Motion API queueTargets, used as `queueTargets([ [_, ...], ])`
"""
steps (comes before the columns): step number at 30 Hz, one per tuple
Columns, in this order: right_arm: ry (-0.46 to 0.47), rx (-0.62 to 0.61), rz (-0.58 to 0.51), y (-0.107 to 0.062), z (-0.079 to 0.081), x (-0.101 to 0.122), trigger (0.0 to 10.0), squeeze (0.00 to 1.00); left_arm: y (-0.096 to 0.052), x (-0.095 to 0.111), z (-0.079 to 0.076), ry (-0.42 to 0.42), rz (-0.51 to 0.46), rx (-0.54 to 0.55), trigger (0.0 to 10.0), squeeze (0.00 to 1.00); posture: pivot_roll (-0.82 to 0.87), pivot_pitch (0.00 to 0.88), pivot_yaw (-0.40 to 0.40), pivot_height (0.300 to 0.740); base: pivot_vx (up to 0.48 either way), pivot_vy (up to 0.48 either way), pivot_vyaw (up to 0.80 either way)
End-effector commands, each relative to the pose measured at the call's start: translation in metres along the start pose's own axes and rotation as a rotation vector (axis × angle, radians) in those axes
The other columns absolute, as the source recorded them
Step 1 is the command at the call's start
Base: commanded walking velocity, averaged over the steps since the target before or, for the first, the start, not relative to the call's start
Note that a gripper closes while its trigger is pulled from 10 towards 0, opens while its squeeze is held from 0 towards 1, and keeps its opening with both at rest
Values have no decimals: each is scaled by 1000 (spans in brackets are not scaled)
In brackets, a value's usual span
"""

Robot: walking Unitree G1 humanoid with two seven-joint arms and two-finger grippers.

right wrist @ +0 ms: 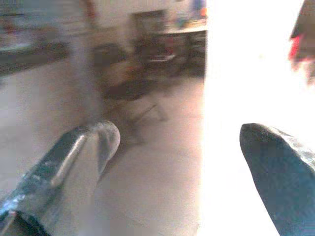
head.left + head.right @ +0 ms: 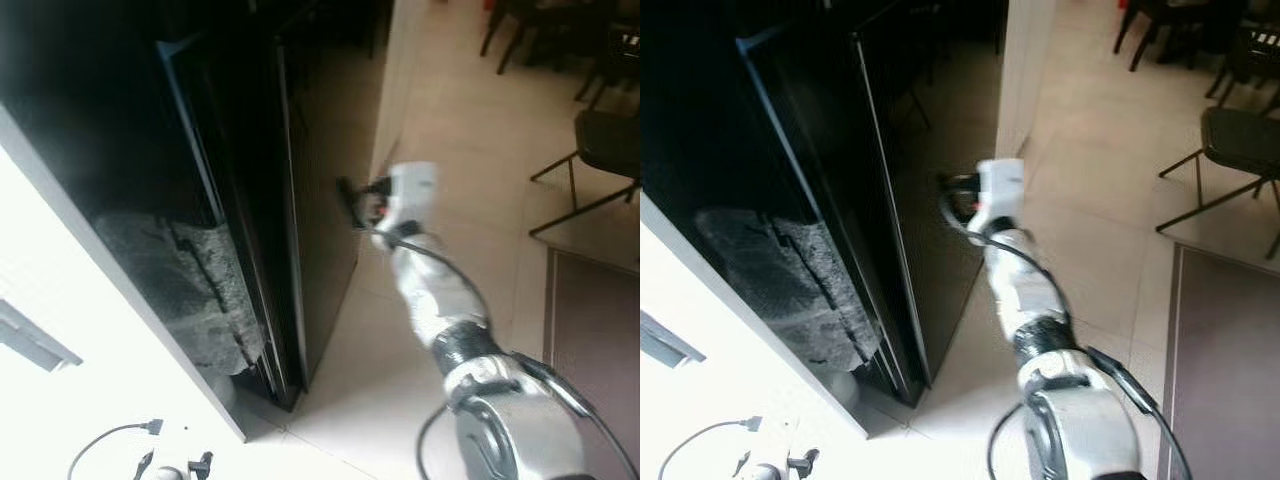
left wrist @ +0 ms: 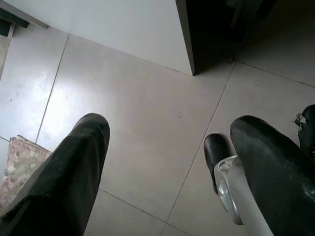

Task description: Restocking fridge

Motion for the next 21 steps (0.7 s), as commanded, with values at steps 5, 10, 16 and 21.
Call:
queueTargets([
  [5,22,-375,-77,-40,-103,16,10000,0,-1,-8,-2,-12,29,1,10000,0,-18,63,7,740,0,0,0],
  [10,119,-526,44,-75,-163,-23,10000,0,-1,-9,-1,-14,33,2,10000,0,-43,54,8,740,0,0,0],
  [16,53,-764,535,-195,-221,-135,10000,0,-2,-11,-3,-8,36,-2,10000,0,-36,35,1,740,0,0,0],
  [21,97,-679,812,-246,-187,-198,10000,0,-2,-13,-2,-10,38,0,10000,0,-32,30,3,740,0,0,0],
])
Point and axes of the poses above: a point about 5 cm out from each wrist's last joint towards the gripper, its own y axis pointing out of the wrist towards the gripper, its own x axis along the axis of the wrist's last joint, z = x × y, the point moved 5 cm from there along y, pointing out of the wrist towards the gripper, and after that the axes turned 8 degrees about y, right-handed, at the moved point
